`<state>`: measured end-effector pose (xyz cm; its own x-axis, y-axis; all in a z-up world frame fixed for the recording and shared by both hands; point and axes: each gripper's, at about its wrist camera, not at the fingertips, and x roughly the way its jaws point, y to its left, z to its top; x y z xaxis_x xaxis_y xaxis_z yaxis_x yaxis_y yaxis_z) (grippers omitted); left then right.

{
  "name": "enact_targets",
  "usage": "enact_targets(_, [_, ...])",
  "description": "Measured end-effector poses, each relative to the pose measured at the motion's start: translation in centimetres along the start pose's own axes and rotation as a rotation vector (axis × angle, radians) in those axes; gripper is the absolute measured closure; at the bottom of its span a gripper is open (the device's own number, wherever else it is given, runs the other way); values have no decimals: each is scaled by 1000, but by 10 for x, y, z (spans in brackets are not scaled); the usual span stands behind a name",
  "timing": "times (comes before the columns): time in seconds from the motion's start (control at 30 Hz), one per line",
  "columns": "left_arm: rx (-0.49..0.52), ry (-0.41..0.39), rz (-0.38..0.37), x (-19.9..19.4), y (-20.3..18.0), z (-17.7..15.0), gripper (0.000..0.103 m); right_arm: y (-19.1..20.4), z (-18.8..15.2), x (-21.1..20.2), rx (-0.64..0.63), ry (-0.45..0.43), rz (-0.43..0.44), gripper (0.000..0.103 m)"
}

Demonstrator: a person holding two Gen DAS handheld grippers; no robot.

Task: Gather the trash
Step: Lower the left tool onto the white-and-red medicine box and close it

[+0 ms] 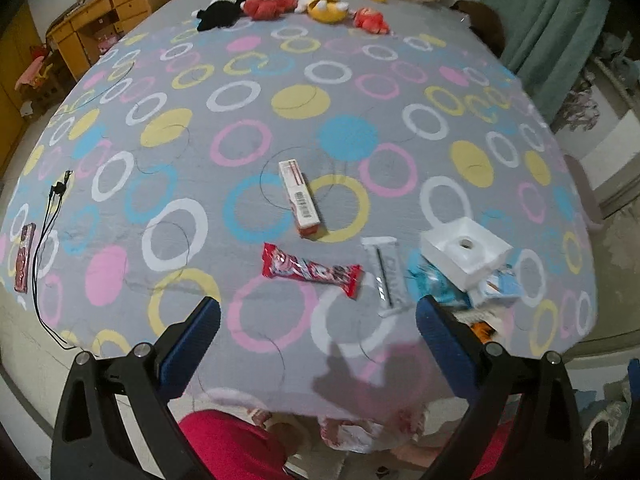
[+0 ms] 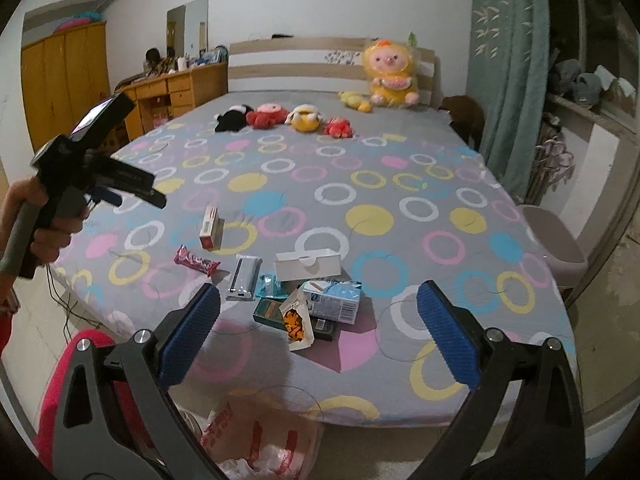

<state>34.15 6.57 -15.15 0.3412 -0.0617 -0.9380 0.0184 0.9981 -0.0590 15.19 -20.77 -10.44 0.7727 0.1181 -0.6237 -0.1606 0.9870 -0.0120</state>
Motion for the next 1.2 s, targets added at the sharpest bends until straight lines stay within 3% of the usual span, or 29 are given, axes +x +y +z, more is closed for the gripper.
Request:
enact_targets(0.63, [-19, 139, 75, 120, 3, 67, 7, -1, -30, 126, -38, 192, 72, 8])
enact_targets(0.67, [-15, 144, 80, 125, 4, 70, 7, -1, -31, 131, -39, 201, 79, 10])
enact_targets(0.73, [-12, 150, 91, 133, 6, 74, 7, -1, -36, 140, -39, 224, 88, 27])
enact_targets(0.77, [-14, 156, 93, 138, 7, 76, 7, -1, -38, 146, -40, 240, 93, 30])
enact_targets(1.07, [-43, 200, 100, 174, 14, 89, 7, -3, -52, 173, -34, 294, 114, 32])
enact_targets(1.13, [-48, 201, 108, 182, 15, 92, 13, -3, -52, 176, -38, 297, 114, 32])
enact_targets(1.2, [-60, 209, 106, 186, 15, 93, 14, -2, -53, 179, -41, 302, 119, 40])
